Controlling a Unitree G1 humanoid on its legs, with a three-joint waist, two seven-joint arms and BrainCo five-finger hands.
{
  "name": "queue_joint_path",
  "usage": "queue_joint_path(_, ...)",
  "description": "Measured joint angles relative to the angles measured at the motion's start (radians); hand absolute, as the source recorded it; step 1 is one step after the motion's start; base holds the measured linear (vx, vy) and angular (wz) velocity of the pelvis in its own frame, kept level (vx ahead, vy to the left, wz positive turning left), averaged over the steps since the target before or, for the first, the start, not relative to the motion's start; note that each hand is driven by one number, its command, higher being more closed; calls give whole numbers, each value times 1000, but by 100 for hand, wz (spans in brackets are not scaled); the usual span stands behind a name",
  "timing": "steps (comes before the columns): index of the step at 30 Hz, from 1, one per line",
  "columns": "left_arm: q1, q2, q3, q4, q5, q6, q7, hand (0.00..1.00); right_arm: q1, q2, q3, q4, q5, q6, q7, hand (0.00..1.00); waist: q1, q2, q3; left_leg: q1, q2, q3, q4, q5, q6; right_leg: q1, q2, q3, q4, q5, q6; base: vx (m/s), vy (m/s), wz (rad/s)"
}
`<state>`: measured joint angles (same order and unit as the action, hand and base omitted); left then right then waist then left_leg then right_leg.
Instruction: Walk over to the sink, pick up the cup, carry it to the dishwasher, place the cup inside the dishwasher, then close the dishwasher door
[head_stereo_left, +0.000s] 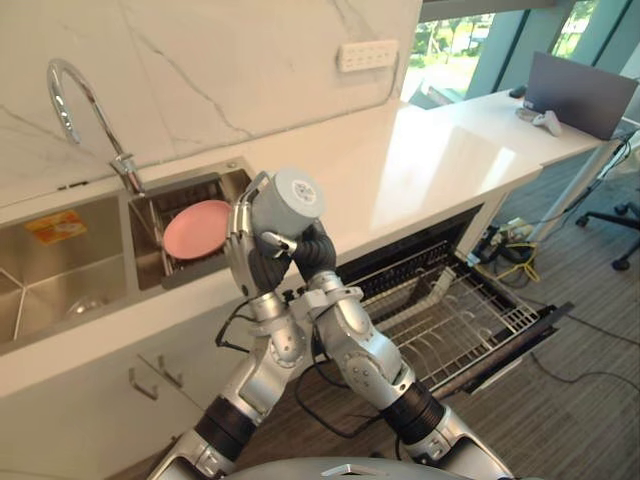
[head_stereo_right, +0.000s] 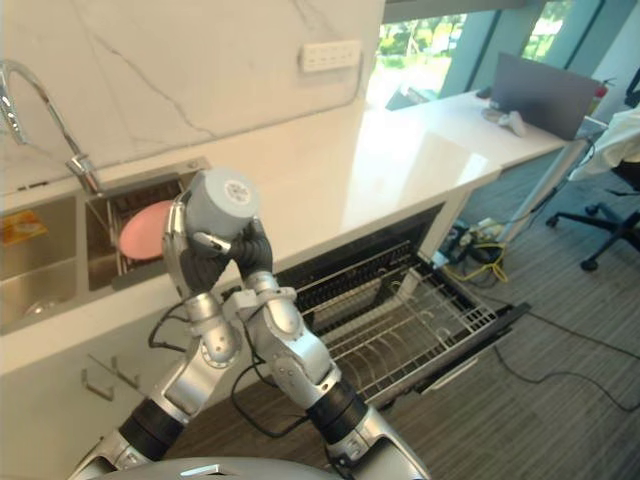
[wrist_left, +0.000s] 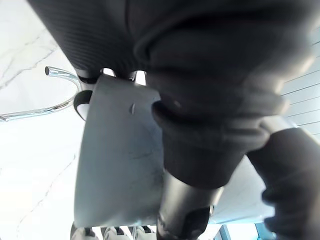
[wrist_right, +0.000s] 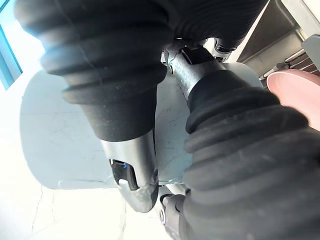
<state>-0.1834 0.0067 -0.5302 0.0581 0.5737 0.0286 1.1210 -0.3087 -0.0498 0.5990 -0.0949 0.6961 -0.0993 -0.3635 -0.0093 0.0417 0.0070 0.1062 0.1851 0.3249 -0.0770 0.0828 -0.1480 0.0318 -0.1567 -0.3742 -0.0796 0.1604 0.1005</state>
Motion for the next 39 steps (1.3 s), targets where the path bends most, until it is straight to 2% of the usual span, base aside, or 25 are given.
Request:
queue_joint_path(5,-17,1,10,0,-1,2,-1,100,-37,0,5,6,-29,16,-30,0,1,0,0,-2,0,-2,-5,2,2,-1,-1,-2,0,-2,-3,0,0,0)
queue_joint_path(14,-22,5,12,-7,-1,2,-23,100,-45,0,-5,8,-36,20,-27,0,1,1,-9,-18,0,-21,-6,13,0,-4,-1,-18,0,0,-3,1,1,5)
queue_joint_path(21,-19,22,14,-9,0,1,-43,100,-57,0,-9,34,-34,20,-3,0,11,1,-13,-17,1,-23,-6,15,1,-2,-1,-19,0,7,-3,0,0,0)
queue_joint_path(32,17,34,18,-48,1,-18,-43,100,-58,-2,-18,34,-9,20,83,0,25,2,-13,-17,1,-25,-7,15,-3,-2,-1,-18,-1,3,-6,0,0,0)
queue_joint_path(33,19,34,19,-48,1,-20,-43,100,-58,-2,-19,35,5,20,90,100,25,2,-13,-17,1,-25,-7,15,-3,-2,-1,-18,-1,3,-6,0,0,0)
queue_joint_path(39,37,66,21,-52,29,-48,-42,100,-63,-17,-22,36,57,17,135,100,36,3,-13,-18,1,-26,-7,15,-4,-2,-1,-18,-1,3,-7,0,0,0)
